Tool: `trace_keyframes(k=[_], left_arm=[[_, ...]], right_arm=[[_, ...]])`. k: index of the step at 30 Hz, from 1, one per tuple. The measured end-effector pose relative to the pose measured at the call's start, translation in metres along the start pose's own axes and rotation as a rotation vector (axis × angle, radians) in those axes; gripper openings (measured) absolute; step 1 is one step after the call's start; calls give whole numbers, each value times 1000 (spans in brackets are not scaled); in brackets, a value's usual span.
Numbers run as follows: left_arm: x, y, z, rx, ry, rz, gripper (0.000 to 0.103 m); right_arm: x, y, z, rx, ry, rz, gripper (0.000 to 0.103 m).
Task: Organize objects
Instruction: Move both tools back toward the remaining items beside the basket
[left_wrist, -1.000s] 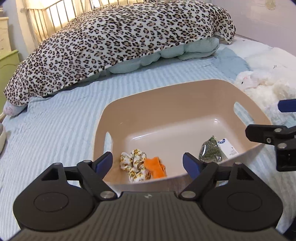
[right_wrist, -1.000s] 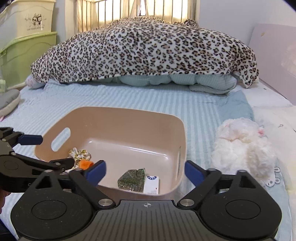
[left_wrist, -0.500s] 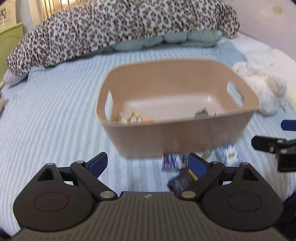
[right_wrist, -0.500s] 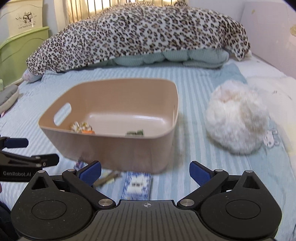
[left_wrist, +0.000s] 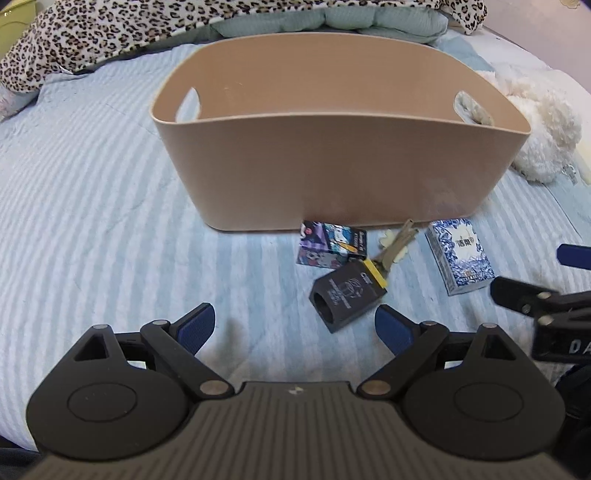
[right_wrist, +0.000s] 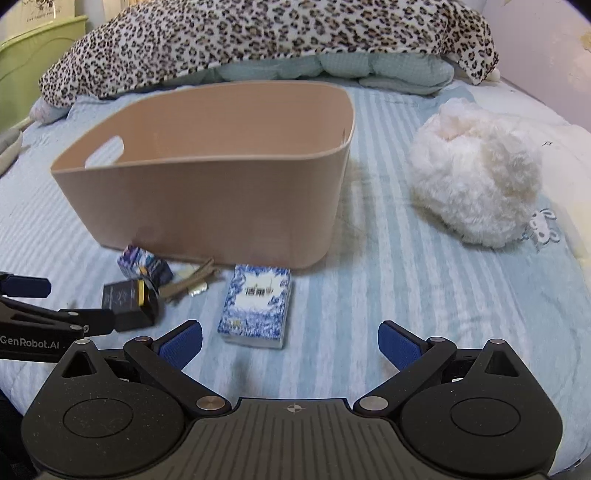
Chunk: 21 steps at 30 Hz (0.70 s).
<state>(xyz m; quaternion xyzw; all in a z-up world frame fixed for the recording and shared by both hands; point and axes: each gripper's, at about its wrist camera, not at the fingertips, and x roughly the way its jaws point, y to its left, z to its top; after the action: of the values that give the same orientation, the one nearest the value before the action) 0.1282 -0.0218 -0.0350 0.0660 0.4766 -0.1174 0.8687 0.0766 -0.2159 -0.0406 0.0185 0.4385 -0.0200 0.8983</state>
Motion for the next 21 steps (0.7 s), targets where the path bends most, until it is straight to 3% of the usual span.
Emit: trace_keyframes(k=[9,14,21], left_arm=[[12,-13,10,-17,-14,3,93],[21,-15,17,-76,-11,-14,93],[40,-11,14,-98,39,35,93]], right_arm=[[24,-3,-4,20,65,-7,103],[26,-6,-4,34,79,-2,103],[32,-5,-2,21,90,-17,103]])
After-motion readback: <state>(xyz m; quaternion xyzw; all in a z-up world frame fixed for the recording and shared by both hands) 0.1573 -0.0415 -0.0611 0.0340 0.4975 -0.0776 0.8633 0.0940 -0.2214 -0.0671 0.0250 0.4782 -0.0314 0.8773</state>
